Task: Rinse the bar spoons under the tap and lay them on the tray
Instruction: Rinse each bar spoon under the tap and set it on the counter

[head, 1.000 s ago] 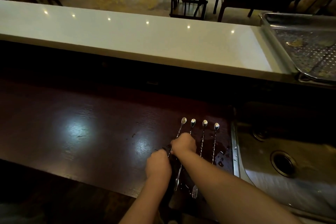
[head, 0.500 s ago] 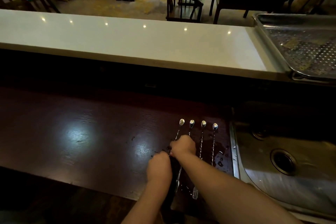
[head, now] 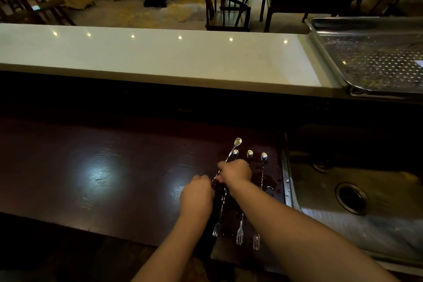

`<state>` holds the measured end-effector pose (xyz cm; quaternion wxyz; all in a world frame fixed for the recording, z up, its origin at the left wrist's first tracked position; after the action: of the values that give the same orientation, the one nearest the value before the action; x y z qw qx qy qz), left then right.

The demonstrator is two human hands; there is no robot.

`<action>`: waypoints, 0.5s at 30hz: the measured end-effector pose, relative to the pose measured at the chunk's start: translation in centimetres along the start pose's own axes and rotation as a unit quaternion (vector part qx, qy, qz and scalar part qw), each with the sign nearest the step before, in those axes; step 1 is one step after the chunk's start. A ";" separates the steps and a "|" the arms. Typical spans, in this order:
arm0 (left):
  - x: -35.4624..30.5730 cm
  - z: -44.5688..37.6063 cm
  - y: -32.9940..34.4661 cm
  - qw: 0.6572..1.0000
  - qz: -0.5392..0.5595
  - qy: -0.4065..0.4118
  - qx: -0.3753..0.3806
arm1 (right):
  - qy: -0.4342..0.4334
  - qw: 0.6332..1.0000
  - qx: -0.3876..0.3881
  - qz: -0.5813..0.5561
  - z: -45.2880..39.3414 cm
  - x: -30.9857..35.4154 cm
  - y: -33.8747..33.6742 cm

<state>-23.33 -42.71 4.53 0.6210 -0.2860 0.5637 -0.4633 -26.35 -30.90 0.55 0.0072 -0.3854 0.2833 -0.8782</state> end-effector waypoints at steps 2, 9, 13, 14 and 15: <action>-1.2 -0.3 -0.2 0.999 -0.010 0.032 0.004 | 0.016 0.997 -0.002 -0.075 -0.4 -0.2 -1.9; -7.6 -0.9 0.6 0.989 -0.043 0.142 0.001 | 0.053 0.959 0.015 -0.279 -1.3 -3.0 -9.4; -12.0 -0.7 2.0 0.984 -0.034 0.177 -0.017 | 0.082 0.927 -0.025 -0.366 -1.5 -5.5 -14.0; -13.3 -0.5 2.3 0.982 -0.034 0.185 -0.030 | 0.088 0.918 -0.036 -0.384 -1.5 -6.1 -15.2; -14.5 -0.1 2.6 0.977 -0.026 0.204 -0.054 | 0.093 0.910 -0.047 -0.402 -1.5 -6.6 -16.2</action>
<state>-21.82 -28.58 8.50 0.4642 -0.2331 0.6952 -0.4969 -19.38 -14.98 3.43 -0.3905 -0.3834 0.1447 -0.8244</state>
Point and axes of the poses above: each hand's wrist, its own z-axis away from the middle knuckle, its own y-axis out of the palm, x = y × z, the point moved 4 cm from there along -z, towards the middle knuckle, and after that the axes turned 13 degrees about z, right-handed, at the moved point
